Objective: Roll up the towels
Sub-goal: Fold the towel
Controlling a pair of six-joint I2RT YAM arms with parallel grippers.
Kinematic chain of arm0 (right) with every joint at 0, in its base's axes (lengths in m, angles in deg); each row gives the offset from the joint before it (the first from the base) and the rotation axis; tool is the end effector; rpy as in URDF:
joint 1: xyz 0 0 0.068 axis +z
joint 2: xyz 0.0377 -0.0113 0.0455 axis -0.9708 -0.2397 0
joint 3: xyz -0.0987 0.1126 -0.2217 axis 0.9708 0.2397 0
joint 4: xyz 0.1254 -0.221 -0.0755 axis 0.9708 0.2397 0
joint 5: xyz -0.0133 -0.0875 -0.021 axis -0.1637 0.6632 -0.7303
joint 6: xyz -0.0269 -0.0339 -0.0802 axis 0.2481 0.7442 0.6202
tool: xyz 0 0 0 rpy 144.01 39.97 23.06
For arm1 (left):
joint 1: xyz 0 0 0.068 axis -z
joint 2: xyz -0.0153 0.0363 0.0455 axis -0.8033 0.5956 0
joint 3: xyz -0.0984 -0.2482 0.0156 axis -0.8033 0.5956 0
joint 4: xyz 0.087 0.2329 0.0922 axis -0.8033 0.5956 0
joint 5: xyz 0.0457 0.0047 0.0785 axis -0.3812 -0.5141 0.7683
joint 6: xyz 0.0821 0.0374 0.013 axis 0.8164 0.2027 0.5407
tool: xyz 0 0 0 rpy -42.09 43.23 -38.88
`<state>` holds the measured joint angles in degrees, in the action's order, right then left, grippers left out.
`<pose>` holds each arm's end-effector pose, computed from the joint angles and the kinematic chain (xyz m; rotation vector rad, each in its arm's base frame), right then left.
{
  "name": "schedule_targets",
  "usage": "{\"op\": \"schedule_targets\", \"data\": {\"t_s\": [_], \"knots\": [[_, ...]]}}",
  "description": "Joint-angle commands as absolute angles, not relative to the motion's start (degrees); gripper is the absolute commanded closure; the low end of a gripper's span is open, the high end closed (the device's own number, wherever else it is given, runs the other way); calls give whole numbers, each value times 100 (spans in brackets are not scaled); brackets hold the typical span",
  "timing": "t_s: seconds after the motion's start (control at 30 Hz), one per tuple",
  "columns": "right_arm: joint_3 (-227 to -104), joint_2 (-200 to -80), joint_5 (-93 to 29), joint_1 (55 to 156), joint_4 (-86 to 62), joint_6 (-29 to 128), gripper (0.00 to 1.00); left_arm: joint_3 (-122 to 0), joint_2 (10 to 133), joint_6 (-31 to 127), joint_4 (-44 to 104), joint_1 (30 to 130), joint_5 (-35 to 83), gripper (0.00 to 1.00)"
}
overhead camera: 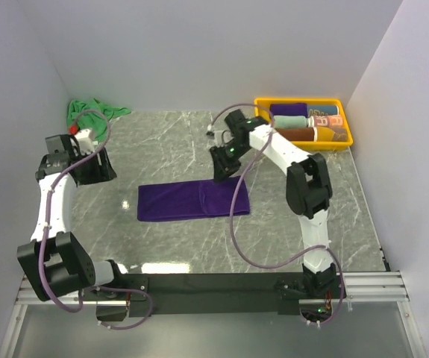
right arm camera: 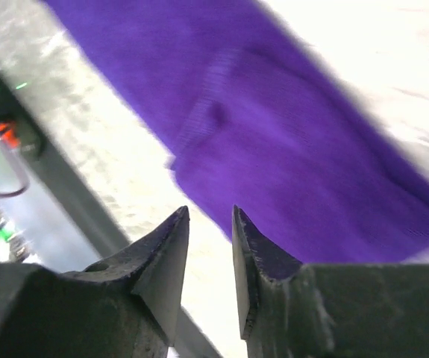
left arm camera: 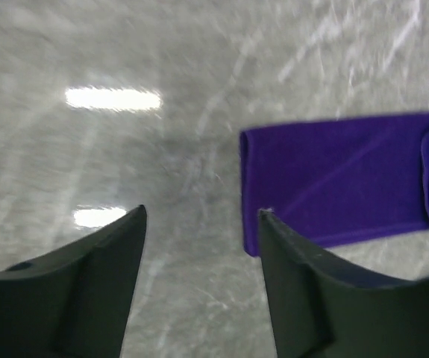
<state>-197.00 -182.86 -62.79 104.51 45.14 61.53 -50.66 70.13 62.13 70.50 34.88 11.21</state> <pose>0.3787 0.2616 0.1817 -0.9449 2.6701 1.0342 0.2929 0.0674 0.2533 -0.1710 2.3810 -0.2782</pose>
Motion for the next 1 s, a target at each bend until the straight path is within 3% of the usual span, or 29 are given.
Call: {"op": "schedule_targets", "data": {"t_s": [0.0, 0.23, 0.57, 0.7, 0.8, 0.87, 0.97], "knots": [[-19718, -17893, -5583, 10031, 4757, 6664, 64, -4876, 7256, 6321, 7223, 3753, 923, 37], [-19505, -18165, -4325, 9837, 4291, 6937, 66, -4577, 8144, 6198, 7223, 4543, 1134, 54], [-19497, -18728, -4508, 9837, 4300, 6981, 65, -4769, 9515, 6048, 7249, 5159, 1442, 60], [-19094, -18702, -4711, 9846, 4203, 6893, 73, -4945, 9876, 5795, 7179, 5213, 1407, 67], [-18620, -18544, -4834, 9837, 4081, 6823, 88, -5086, 9990, 5767, 7056, 5213, 1800, 75], [-18329, -18298, -4913, 9837, 3949, 6779, 98, -5296, 10060, 5819, 6959, 5213, 2030, 86], [-17749, -17938, -5166, 9846, 3817, 6647, 100, -5858, 10385, 6099, 6985, 5204, 2365, 92]]}}
